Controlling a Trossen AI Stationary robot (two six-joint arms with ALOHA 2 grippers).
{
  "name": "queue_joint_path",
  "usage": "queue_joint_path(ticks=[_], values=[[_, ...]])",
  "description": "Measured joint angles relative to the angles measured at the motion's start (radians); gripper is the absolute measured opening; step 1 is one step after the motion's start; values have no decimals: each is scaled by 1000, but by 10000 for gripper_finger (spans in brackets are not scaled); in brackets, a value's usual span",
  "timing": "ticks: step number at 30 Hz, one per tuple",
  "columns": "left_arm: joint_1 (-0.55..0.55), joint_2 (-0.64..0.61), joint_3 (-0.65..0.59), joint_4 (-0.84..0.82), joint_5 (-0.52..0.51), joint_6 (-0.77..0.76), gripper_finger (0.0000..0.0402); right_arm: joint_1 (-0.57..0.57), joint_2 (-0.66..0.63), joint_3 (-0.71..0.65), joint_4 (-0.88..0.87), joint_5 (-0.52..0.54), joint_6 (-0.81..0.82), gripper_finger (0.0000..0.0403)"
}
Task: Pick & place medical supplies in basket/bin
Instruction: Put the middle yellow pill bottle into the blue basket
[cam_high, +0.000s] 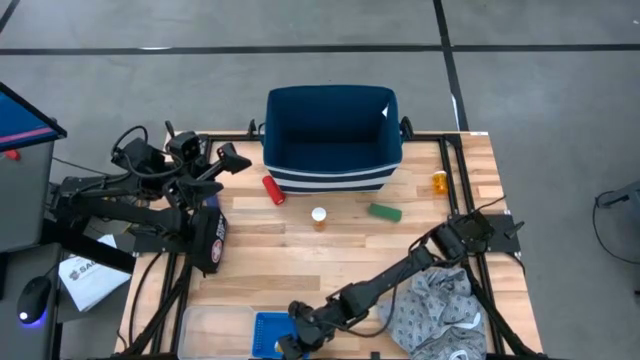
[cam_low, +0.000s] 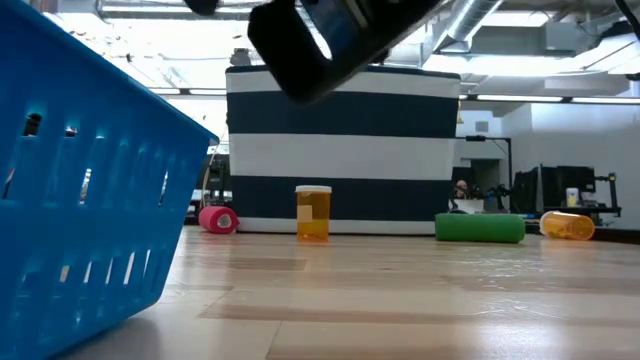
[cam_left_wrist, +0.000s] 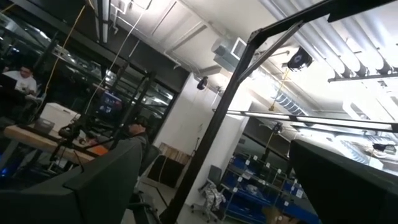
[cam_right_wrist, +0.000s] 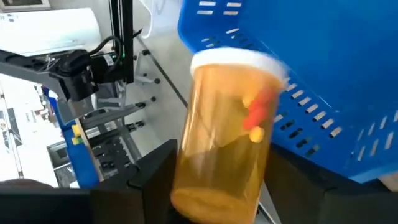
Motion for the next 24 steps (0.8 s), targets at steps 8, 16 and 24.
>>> queue_joint_path(ticks=[8,16,24], values=[[0,0,0,0,50,-19,400,-18,-9,1,-50,50,1,240],[0,0,0,1,63,-19,400,-17,-9,1,-61,46,-7,241],[0,0,0,1,64,-19,400,-24,-9,1,-78,47,-12,241]])
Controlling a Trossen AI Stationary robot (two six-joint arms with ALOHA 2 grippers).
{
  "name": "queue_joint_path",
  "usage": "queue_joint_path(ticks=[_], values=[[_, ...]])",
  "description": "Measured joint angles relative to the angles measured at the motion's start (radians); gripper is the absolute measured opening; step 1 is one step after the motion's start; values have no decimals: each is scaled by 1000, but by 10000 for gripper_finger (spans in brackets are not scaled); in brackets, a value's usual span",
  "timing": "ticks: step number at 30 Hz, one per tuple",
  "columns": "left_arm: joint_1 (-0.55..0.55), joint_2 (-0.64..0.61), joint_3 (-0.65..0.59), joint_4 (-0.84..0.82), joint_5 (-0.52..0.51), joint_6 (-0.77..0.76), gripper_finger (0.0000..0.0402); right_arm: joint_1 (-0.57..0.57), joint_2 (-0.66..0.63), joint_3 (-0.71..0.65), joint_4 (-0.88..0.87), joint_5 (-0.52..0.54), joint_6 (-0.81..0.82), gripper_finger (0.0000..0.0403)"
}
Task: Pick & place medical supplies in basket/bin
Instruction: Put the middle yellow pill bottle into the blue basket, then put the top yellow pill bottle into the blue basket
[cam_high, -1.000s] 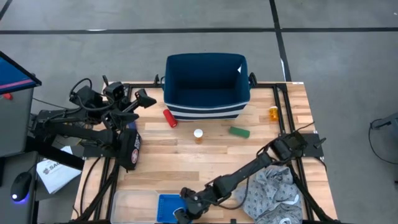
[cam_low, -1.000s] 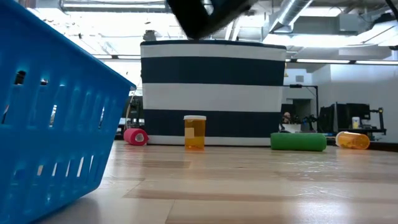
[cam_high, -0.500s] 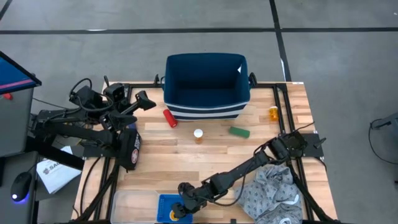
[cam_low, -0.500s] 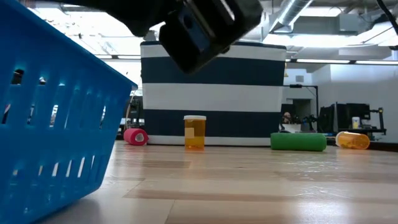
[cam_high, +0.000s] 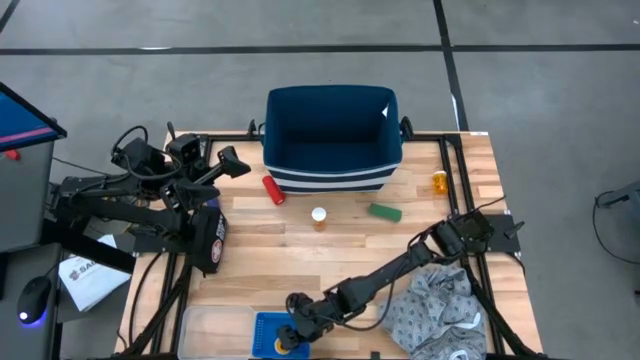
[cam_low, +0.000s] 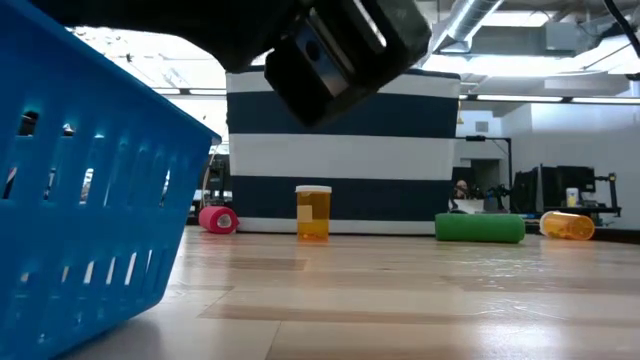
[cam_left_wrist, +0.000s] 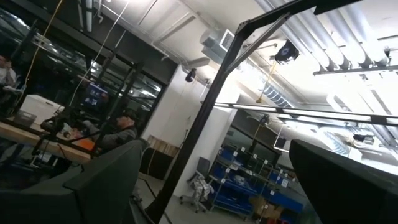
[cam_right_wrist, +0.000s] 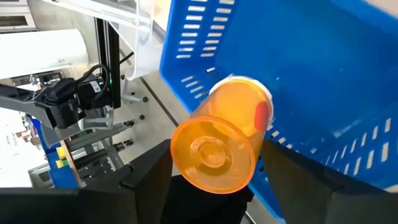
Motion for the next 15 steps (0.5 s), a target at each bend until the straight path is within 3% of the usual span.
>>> queue_joint_path(ticks=[9,15], values=[[0,0,0,0,16,-3,400,-11,-15,0,-35,0,-38,276],[0,0,0,-1,23,-3,400,-15,-86,-1,-201,2,-93,294]])
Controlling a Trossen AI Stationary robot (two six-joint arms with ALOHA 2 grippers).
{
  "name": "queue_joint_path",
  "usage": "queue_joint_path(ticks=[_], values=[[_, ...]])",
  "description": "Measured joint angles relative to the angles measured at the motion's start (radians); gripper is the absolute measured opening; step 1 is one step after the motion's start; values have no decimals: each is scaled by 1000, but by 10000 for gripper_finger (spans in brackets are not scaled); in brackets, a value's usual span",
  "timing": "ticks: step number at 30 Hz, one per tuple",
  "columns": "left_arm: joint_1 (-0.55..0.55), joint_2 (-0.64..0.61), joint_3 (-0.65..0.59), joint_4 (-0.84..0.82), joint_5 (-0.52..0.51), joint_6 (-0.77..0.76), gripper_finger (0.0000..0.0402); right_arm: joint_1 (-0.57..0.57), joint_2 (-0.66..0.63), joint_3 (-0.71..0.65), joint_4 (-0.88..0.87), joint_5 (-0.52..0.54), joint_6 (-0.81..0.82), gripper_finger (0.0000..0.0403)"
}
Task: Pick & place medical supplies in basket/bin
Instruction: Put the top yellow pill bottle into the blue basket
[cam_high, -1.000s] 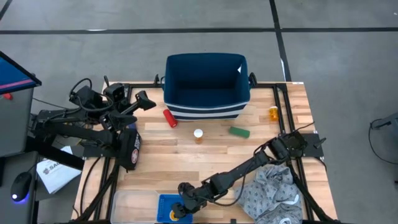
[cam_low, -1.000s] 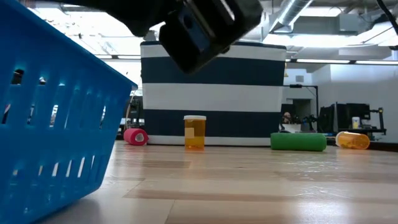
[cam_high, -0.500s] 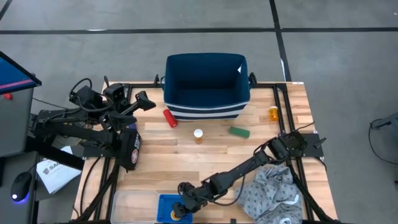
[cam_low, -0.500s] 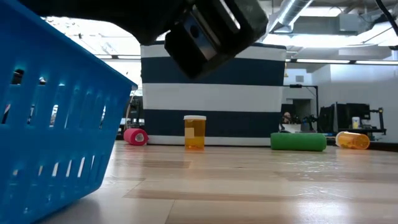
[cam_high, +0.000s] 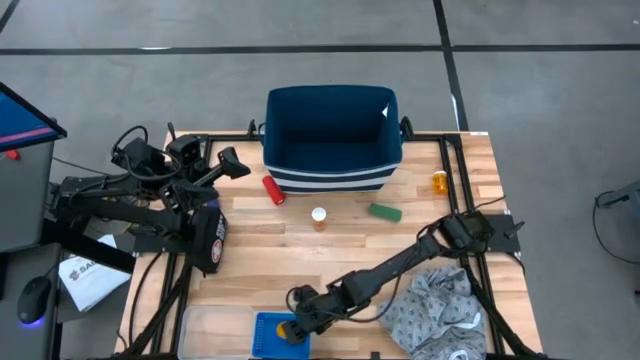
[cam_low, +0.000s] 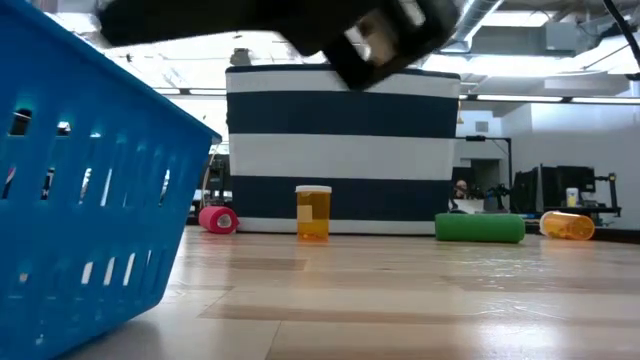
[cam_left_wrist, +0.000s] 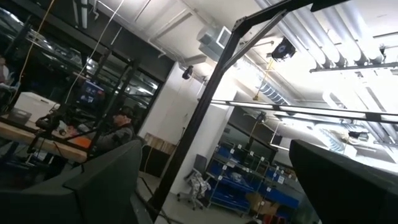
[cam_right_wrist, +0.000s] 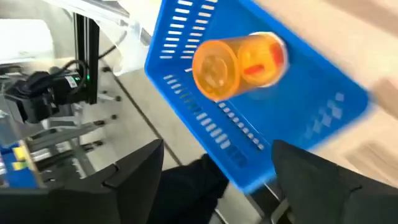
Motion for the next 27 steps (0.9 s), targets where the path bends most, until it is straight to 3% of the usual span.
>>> queue_joint_path(ticks=[9,19,21,27], values=[[0,0,0,-9,47,-19,400,2,-192,1,-527,71,-74,297],[-1,0,0,-126,205,-72,400,102,-318,1,-1105,237,143,297],[-8,0,0,-123,211,-72,400,101,-324,0,-1176,238,176,297],[-28,0,0,-106,211,-72,400,33,-376,-78,-1175,240,112,297]])
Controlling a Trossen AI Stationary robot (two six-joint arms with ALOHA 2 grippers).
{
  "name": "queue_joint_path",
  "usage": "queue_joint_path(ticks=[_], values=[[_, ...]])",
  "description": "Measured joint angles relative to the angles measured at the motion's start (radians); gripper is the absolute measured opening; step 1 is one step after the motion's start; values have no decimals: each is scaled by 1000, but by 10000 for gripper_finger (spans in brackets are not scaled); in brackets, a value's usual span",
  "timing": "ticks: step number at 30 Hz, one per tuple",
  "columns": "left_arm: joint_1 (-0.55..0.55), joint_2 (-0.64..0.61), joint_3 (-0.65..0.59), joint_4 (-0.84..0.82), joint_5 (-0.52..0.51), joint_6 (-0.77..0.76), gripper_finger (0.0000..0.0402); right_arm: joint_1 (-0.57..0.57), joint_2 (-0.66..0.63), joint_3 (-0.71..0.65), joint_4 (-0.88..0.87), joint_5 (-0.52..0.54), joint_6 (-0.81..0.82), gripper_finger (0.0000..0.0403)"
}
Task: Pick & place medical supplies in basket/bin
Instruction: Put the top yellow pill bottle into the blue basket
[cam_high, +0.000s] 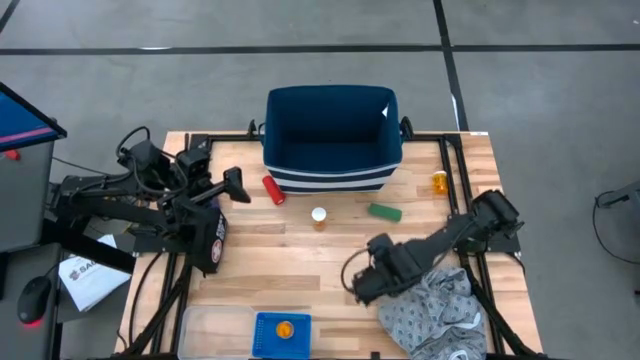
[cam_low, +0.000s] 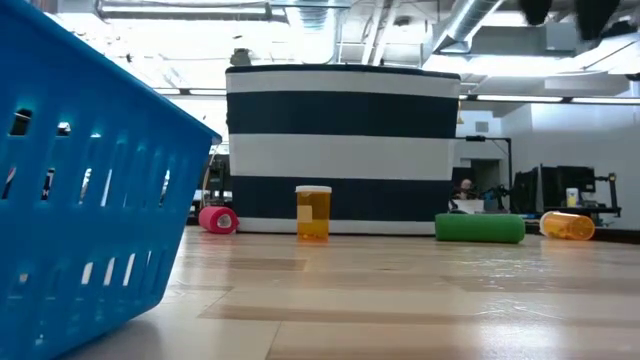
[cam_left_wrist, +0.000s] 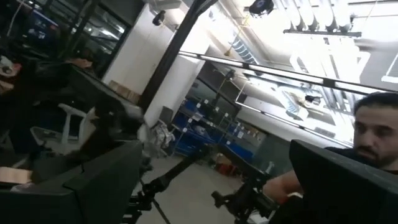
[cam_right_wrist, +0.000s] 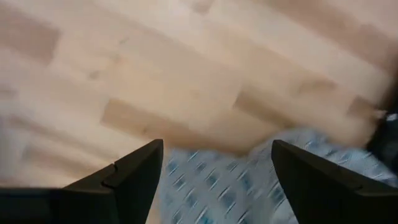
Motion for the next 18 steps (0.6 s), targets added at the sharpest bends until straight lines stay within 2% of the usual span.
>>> queue_joint_path(ticks=[4,9,18], values=[[-18,0,0,1,-8,0,400,-46,-76,-97,-3,9,-34,297],[-41,0,0,1,-12,0,400,-94,-257,-263,-4,46,-9,297],[-43,0,0,23,-65,1,400,-144,-688,-592,-6,122,308,297]])
